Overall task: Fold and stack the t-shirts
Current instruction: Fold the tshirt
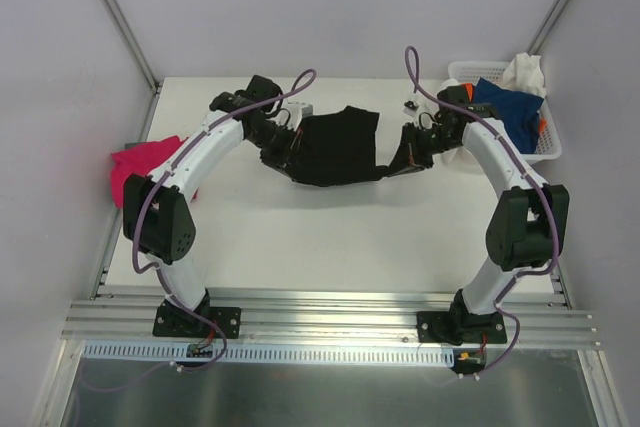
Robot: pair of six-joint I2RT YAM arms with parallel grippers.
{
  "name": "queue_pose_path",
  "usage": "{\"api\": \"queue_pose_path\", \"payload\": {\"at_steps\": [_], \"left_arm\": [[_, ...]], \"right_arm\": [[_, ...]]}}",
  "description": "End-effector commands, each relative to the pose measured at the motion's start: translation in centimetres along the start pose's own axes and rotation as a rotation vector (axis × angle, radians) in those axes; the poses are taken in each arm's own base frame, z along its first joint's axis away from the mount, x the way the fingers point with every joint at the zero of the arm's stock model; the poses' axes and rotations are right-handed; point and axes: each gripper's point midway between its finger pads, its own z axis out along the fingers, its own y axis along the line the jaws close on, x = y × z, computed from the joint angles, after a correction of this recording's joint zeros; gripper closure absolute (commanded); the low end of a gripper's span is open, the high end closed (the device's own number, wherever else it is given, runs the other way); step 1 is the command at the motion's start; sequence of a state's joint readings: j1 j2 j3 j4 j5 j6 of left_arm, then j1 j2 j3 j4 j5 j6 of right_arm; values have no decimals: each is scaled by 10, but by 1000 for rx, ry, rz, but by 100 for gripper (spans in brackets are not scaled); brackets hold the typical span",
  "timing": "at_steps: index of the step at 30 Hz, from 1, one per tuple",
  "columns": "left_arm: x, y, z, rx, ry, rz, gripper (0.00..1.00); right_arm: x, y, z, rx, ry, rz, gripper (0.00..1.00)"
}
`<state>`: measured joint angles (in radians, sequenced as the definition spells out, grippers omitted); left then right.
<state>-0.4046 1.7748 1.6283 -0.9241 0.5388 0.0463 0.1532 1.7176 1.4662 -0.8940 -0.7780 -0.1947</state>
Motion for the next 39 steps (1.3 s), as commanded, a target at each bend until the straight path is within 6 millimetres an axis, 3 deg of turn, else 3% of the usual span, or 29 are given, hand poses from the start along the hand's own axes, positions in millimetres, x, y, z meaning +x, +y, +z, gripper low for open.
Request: {"api": "queue_pose_path", "payload": {"at_steps": [1, 7, 11, 12, 14, 15, 17, 18, 19, 20, 21, 23, 24, 25, 26, 27, 28, 29, 30, 32, 33, 35, 38, 39], "left_arm": [[1, 3, -17, -42, -14, 38, 100], [-35, 28, -9, -64, -41, 28, 100], [-61, 53, -4, -92, -71, 11, 100], [-73, 63, 0, -98, -82, 8, 100], [-97, 73, 1, -111, -130, 28, 100], [-99, 89, 20, -115, -105, 10, 100], [-117, 110, 34, -134, -128, 12, 100], [-133, 126, 49, -152, -146, 21, 100], [-143, 137, 55, -175, -163, 32, 100], [-169, 141, 49, -205, -239, 74, 100], [-170, 163, 71, -236, -227, 61, 100], [-190, 174, 77, -269, -284, 87, 100], [-191, 189, 92, -288, -287, 78, 91], [-196, 201, 93, -345, -304, 64, 68], [-201, 206, 91, -384, -325, 47, 32], [-204, 209, 90, -422, -335, 46, 19], [-205, 216, 82, -501, -339, 45, 12], [-201, 213, 84, -518, -321, 54, 9], [-208, 202, 65, -530, -349, 63, 5], [-200, 195, 56, -547, -336, 49, 1], [-206, 181, 36, -547, -369, 56, 1], [-202, 170, 17, -555, -379, 51, 1], [-192, 162, 1, -563, -371, 44, 1], [-192, 151, -15, -564, -392, 48, 1]], "right_arm": [[-18, 26, -21, -19, -73, -64, 99], [-64, 13, -4, -9, -94, -81, 99], [-112, 10, 6, -5, -150, -126, 100], [-123, -3, 19, 0, -151, -121, 99], [-146, -5, 24, 1, -189, -147, 99], [-158, -11, 31, 0, -208, -163, 99], [-175, -37, 57, 15, -203, -151, 99], [-200, -31, 53, 12, -262, -204, 99], [-208, -56, 75, 34, -251, -180, 99], [-220, -60, 78, 40, -276, -184, 99], [-248, -55, 69, 33, -364, -207, 99], [-263, -80, 86, 55, -403, -175, 99], [-279, -89, 84, 93, -464, -176, 90], [-288, -89, 81, 92, -496, -154, 60], [-292, -91, 81, 93, -510, -148, 46], [-295, -88, 75, 86, -522, -154, 37], [-290, -90, 77, 89, -509, -137, 25], [-288, -88, 72, 93, -510, -128, 21], [-290, -73, 54, 92, -536, -141, 19], [-280, -65, 46, 94, -522, -129, 18], [-278, -48, 29, 92, -540, -137, 17], [-269, -40, 23, 86, -531, -130, 16], [-264, -8, -5, 63, -559, -165, 16], [-256, 1, -4, 19, -536, -158, 16]]}}
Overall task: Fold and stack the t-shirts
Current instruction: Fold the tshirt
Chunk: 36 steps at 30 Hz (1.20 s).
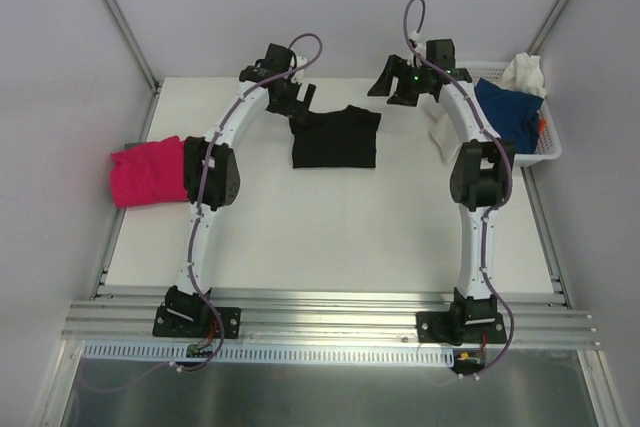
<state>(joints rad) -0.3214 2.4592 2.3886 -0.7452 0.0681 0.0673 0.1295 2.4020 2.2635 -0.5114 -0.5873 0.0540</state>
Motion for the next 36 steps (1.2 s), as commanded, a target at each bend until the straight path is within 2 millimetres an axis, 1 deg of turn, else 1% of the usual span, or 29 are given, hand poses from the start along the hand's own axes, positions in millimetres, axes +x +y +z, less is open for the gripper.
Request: {"api": "queue_pose_path", "payload": {"at_steps": [1, 2, 3, 4, 5, 6, 7, 8, 10, 11, 12, 13, 14, 16, 19, 20, 21, 22, 24, 25, 26, 27, 28, 29, 31, 32, 33, 34, 36], "left_arm": [[-40, 3, -86, -49, -136, -12, 1], [-33, 1, -96, -42, -118, -22, 1], [-29, -7, -100, 1, -109, -27, 1], [-23, -14, -104, 37, -95, -36, 1], [-12, -21, -107, 82, -64, -40, 1], [-7, -38, -109, 184, -48, -42, 1], [0, -43, -108, 211, -25, -50, 1], [10, -47, -103, 230, 11, -72, 1], [22, -57, -97, 283, 60, -118, 1], [28, -58, -90, 289, 85, -136, 1], [34, -59, -86, 298, 107, -150, 1], [40, -67, -85, 356, 133, -169, 1], [48, -64, -78, 375, 165, -200, 1], [57, -71, -79, 455, 199, -241, 1], [63, -64, -72, 481, 225, -299, 1], [65, -65, -69, 508, 236, -314, 1], [66, -57, -65, 507, 237, -334, 1], [63, -53, -62, 511, 230, -343, 1], [69, -46, -48, 532, 250, -372, 1], [64, -38, -44, 527, 237, -386, 1], [71, -35, -31, 533, 256, -401, 1], [70, -35, -27, 555, 254, -410, 1], [65, -32, -25, 565, 241, -421, 1], [69, -32, -14, 581, 252, -439, 1], [63, -37, -12, 641, 242, -470, 1], [66, -39, -4, 661, 256, -490, 1], [64, -41, 0, 682, 244, -496, 1], [61, -47, 0, 727, 246, -524, 1], [63, -52, 10, 766, 250, -539, 1]], "right_arm": [[-39, 84, -69, -137, -116, -63, 16], [-37, 92, -71, -165, -113, -46, 16], [-19, 95, -65, -205, -52, 53, 16], [-11, 100, -64, -229, -28, 89, 16], [-1, 105, -58, -250, -2, 109, 16], [12, 106, -52, -269, 43, 137, 16], [26, 102, -45, -267, 83, 173, 16], [40, 99, -33, -267, 125, 197, 16], [51, 98, -23, -283, 165, 220, 17], [61, 91, -9, -277, 196, 243, 17], [62, 88, -4, -273, 202, 251, 17], [62, 87, 0, -274, 202, 251, 17], [69, 82, 10, -271, 222, 262, 17], [74, 75, 20, -263, 233, 275, 17], [83, 63, 34, -245, 254, 297, 17], [84, 61, 38, -239, 254, 291, 17], [85, 60, 40, -238, 257, 292, 17], [89, 54, 46, -227, 264, 302, 17], [86, 49, 51, -215, 253, 294, 17], [90, 42, 57, -204, 260, 302, 17], [91, 39, 61, -192, 257, 302, 17], [88, 38, 63, -190, 248, 294, 17], [90, 33, 67, -183, 251, 298, 17], [91, 33, 69, -180, 251, 295, 17], [90, 32, 71, -177, 248, 289, 17], [93, 29, 73, -170, 254, 295, 17], [95, 29, 73, -167, 258, 295, 17], [101, 26, 74, -159, 270, 306, 17], [105, 24, 74, -156, 278, 313, 17]]}}
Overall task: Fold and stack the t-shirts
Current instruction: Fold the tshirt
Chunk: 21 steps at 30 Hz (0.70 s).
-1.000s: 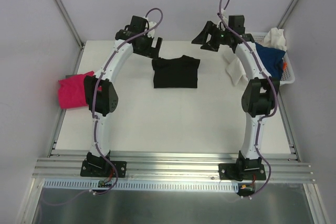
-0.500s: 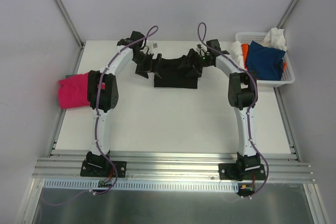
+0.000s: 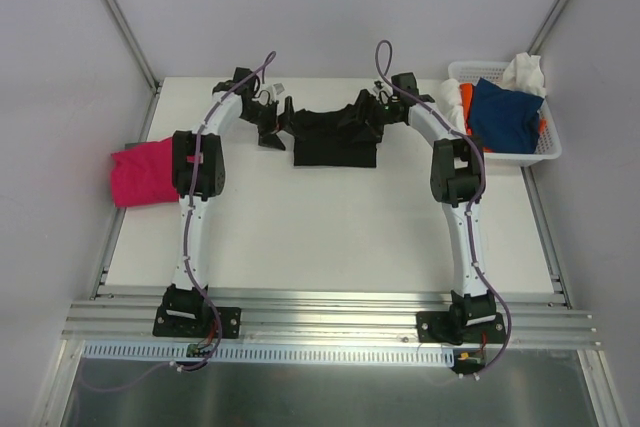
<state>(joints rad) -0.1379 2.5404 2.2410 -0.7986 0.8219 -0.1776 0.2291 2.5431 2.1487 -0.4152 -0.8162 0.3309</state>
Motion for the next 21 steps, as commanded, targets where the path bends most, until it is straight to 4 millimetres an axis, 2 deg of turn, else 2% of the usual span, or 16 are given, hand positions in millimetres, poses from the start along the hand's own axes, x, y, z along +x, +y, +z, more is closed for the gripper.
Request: {"api": "queue_pose_path", "payload": {"at_steps": [1, 9, 12, 16, 17, 19, 20, 21], "left_arm": [[-1, -17, 23, 150, 28, -32, 1], [-10, -13, 59, 266, 36, -87, 8], [-10, -18, 67, 302, 46, -101, 16], [-6, -24, 74, 339, 64, -119, 46], [-6, -24, 76, 341, 62, -112, 65], [-7, -22, 78, 337, 59, -108, 81], [-7, -22, 78, 331, 55, -106, 93], [-7, -22, 77, 326, 53, -103, 100]], "right_arm": [[0, -8, 2, 30, -10, 0, 17], [6, -9, 8, 41, 8, 1, 17], [15, -7, 10, 37, 29, 8, 17], [20, -6, 11, 37, 38, 12, 17], [21, -4, 12, 39, 40, 7, 17], [22, -5, 13, 44, 43, -3, 17], [25, -5, 14, 47, 48, -3, 17], [26, -3, 13, 47, 51, -10, 17]]}}
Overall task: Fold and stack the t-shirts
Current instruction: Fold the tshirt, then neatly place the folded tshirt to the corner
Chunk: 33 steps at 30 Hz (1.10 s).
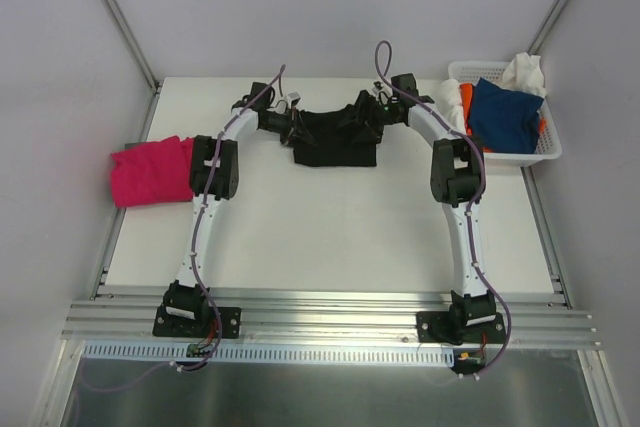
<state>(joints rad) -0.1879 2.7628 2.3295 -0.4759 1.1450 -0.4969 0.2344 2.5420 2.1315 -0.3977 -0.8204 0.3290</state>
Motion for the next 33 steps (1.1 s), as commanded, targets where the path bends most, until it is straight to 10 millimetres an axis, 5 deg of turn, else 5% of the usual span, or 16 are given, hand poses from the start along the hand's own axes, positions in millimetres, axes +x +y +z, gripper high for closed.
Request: {"api": "queue_pose_path", "payload": {"at_steps": [1, 5, 10, 17, 24, 33], "left_arm": [[1, 1, 9, -22, -6, 42, 100], [5, -10, -20, -121, -32, 91, 100], [27, -33, -86, -264, -53, 186, 100], [79, -53, -167, -396, -57, 191, 100], [138, -54, -220, -497, 0, 134, 100], [162, -55, -305, -609, -116, 61, 100]], "right_arm": [[26, -4, 10, 57, 53, -2, 17], [19, 11, -10, 47, 24, -35, 17], [-19, 30, -71, 79, -111, -109, 17], [-25, 1, -126, 161, -163, -100, 16], [-18, -5, -138, 184, -157, -101, 16], [-21, -5, -134, 171, -158, -91, 16]]}}
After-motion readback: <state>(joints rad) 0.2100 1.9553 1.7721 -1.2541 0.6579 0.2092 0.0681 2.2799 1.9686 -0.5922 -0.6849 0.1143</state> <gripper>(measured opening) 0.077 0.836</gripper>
